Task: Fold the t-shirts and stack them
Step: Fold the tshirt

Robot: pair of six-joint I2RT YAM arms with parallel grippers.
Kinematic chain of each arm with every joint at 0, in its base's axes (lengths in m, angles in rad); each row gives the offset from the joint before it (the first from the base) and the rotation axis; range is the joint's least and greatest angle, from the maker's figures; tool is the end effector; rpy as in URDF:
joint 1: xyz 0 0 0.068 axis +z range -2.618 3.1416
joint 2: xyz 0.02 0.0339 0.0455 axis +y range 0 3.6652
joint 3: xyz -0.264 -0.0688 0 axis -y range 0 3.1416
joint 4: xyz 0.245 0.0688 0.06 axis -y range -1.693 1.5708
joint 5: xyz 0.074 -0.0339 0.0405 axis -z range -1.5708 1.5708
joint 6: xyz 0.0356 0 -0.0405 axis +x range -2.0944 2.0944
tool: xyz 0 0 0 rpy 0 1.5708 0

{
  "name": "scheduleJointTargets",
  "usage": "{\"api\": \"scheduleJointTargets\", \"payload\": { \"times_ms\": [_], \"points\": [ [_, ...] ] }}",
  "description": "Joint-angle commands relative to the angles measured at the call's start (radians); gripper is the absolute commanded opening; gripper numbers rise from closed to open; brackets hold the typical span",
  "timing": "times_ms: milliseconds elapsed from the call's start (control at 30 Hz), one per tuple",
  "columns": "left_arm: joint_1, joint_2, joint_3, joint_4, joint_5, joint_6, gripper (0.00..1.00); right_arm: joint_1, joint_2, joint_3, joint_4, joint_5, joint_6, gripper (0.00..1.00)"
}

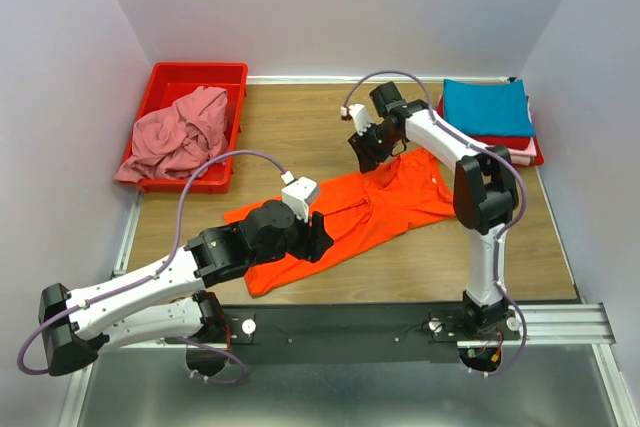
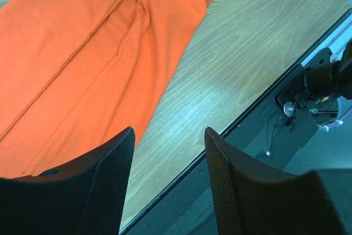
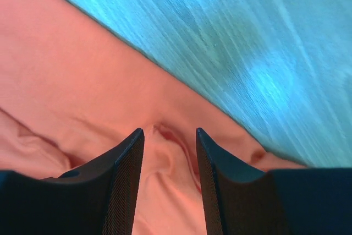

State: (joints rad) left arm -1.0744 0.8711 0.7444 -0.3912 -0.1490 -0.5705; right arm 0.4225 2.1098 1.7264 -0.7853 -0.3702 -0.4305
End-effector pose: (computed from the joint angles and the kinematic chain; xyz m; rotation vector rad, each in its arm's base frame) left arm 0.0978 -0.1694 0.2900 0.4546 2.1478 -0.8227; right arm 0.4025 0.1951 0.2054 -1.2092 2.4125 0.5027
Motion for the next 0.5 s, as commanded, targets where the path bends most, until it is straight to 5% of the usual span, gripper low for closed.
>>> {"api": "scheduleJointTargets", "payload": {
  "times_ms": [0, 100, 133, 267, 467],
  "points": [
    [0.007, -0.003, -0.005, 0.003, -0.023, -0.003, 0.62, -0.017, -0.121, -0.019, -0.019, 0.046, 0.012, 0.49],
    [0.005, -0.017, -0.011, 0.006, -0.026, -0.005, 0.62, -0.076, -0.169, -0.095, 0.001, 0.057, 0.029, 0.42],
    [0.005, -0.021, -0.011, 0.008, -0.026, -0.005, 0.62, -0.108, -0.201, -0.122, 0.007, 0.062, 0.032, 0.28],
    [0.008, -0.027, -0.014, 0.011, -0.021, -0.003, 0.62, -0.165, -0.27, -0.224, 0.026, 0.1, 0.023, 0.09],
    [0.01, -0.021, -0.014, 0.018, -0.014, 0.006, 0.62, -0.172, -0.245, -0.291, 0.032, 0.123, -0.011, 0.0]
  ]
}}
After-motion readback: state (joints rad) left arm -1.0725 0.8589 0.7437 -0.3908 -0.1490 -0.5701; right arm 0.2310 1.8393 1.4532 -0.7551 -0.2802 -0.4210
